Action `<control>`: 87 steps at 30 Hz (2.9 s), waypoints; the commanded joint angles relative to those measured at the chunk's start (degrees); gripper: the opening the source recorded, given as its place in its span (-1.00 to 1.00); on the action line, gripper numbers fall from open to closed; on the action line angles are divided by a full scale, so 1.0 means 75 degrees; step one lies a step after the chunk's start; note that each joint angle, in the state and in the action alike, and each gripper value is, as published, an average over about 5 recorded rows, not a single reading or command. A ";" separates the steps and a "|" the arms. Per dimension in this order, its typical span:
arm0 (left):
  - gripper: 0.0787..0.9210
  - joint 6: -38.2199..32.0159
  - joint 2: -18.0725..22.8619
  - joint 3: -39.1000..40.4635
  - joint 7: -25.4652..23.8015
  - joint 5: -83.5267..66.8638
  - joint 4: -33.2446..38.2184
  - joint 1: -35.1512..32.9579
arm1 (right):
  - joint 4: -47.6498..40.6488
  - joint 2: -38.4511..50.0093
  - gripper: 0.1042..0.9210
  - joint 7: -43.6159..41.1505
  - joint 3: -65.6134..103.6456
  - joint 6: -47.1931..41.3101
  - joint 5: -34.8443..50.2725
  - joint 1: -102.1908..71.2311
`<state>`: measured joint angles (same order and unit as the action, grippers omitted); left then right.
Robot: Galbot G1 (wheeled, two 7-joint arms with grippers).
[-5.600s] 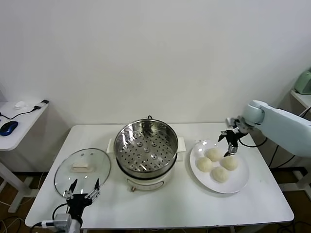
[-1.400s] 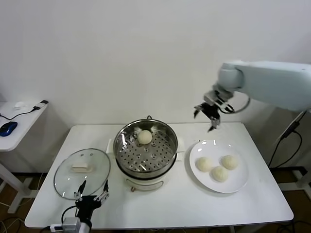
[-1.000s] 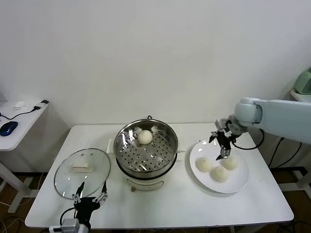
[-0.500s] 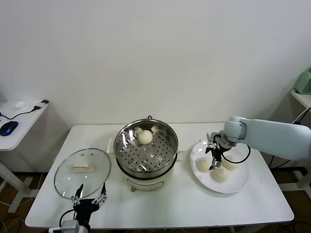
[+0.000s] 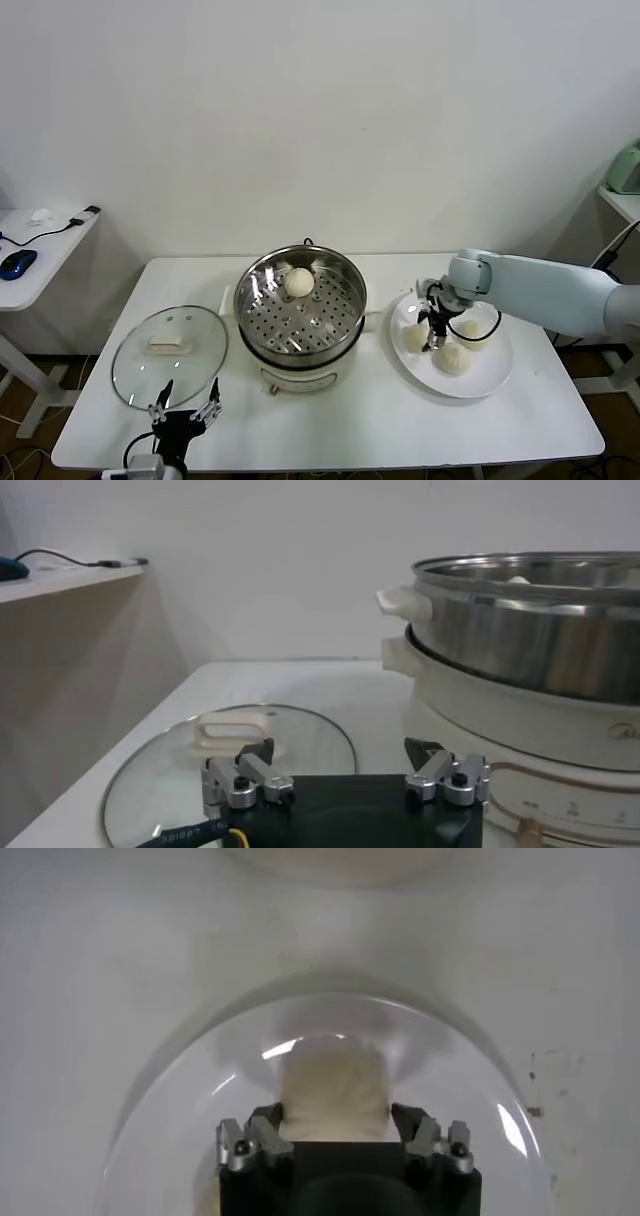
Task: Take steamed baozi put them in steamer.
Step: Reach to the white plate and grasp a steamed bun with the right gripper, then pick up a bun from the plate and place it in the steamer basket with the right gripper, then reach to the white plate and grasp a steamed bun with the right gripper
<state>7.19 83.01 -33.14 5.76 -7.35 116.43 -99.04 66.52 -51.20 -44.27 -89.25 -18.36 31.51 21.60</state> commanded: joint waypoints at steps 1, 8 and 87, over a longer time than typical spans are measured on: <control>0.77 0.0010 -0.0009 0.0003 0.0003 0.0005 0.0023 -0.0010 | 0.0105 0.0017 0.47 -0.0339 0.0080 0.0052 0.0047 0.0328; 0.77 0.0017 0.0006 0.0038 0.0008 -0.0016 0.0100 -0.0012 | 0.0491 0.0141 0.47 -0.1309 -0.1153 0.0551 0.0791 0.2923; 0.77 0.0217 -0.0004 0.0235 -0.0019 -0.0045 0.0428 -0.0030 | 0.3269 0.2471 0.76 -0.2092 -0.3938 0.0948 0.0544 0.5343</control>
<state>8.79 82.99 -31.42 5.61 -7.72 119.66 -99.25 81.37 -51.69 -56.21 -105.49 -12.91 47.52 55.26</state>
